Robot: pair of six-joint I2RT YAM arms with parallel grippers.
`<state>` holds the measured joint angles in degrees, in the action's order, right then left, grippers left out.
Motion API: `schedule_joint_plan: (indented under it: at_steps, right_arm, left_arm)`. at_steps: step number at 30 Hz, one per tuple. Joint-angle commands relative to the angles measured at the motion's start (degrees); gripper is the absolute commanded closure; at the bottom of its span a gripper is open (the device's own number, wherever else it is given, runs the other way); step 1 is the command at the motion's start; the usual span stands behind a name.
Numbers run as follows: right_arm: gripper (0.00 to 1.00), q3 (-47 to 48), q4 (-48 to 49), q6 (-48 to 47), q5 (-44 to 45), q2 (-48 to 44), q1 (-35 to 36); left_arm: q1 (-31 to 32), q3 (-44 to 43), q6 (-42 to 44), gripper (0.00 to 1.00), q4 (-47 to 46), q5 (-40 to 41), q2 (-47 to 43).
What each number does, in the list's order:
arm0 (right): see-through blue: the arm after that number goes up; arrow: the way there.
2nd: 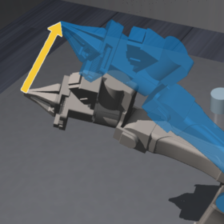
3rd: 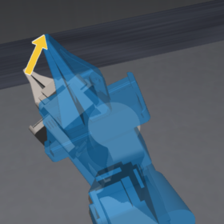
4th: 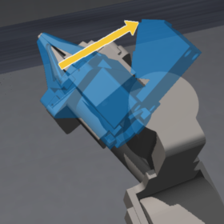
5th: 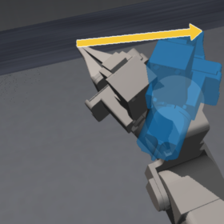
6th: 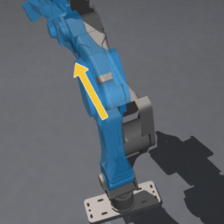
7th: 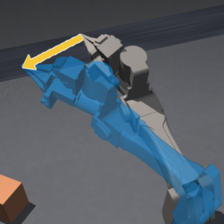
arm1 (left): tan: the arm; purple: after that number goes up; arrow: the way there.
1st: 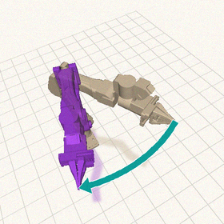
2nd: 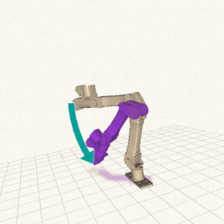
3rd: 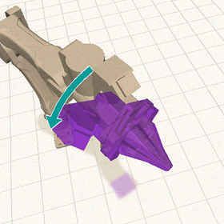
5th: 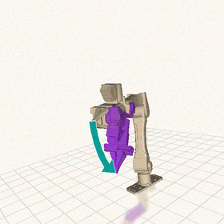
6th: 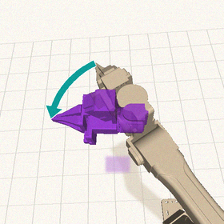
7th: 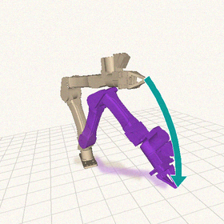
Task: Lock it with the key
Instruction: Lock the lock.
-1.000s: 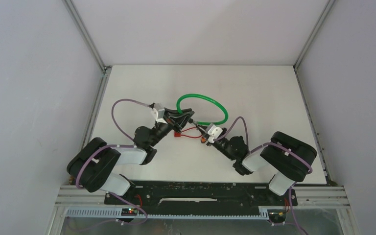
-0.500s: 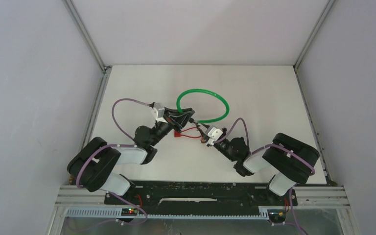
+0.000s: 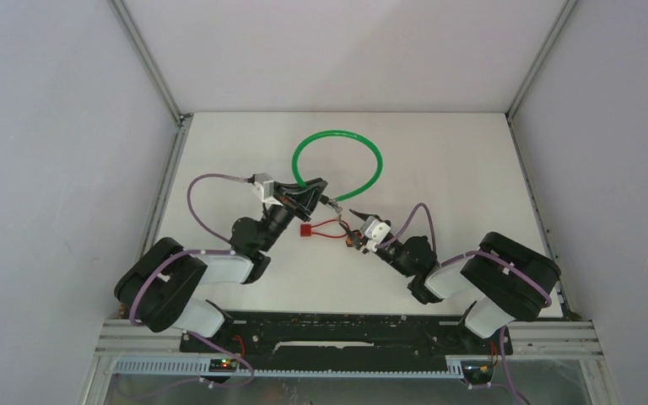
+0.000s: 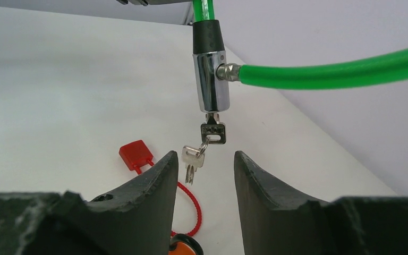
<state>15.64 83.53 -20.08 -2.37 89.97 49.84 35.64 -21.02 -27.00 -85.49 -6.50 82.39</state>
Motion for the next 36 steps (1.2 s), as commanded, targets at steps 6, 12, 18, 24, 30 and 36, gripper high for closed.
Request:
schedule_joint_plan:
  at_steps: [6,12,18,24,30,36]
  right_arm:
    - [0.54,0.0,3.8,-5.2,1.3,-1.3,2.1]
    - [0.56,0.3,3.8,-10.0,3.6,-1.5,5.1]
    - [0.58,1.1,3.8,-12.5,8.9,-0.5,6.2]
    - [0.6,2.1,3.9,-15.5,13.9,0.6,7.3]
    - [0.64,3.2,4.0,-19.6,15.7,1.9,9.2]
    - [0.66,4.2,4.0,-23.8,17.9,3.6,11.1]
  left_arm:
    - [0.0,-0.1,-4.1,1.0,-5.8,2.4,-2.3]
    - [0.0,-0.6,-7.0,1.0,-5.8,0.7,-1.6]
    - [0.0,-0.9,-8.6,1.0,-5.8,0.0,-1.2]
    - [0.6,-1.0,-9.1,1.0,-5.9,-0.3,-1.2]
    - [1.3,-0.8,-9.4,1.0,-5.9,0.3,-1.2]
    - [1.4,-1.1,-9.8,1.0,-5.9,0.2,-0.9]
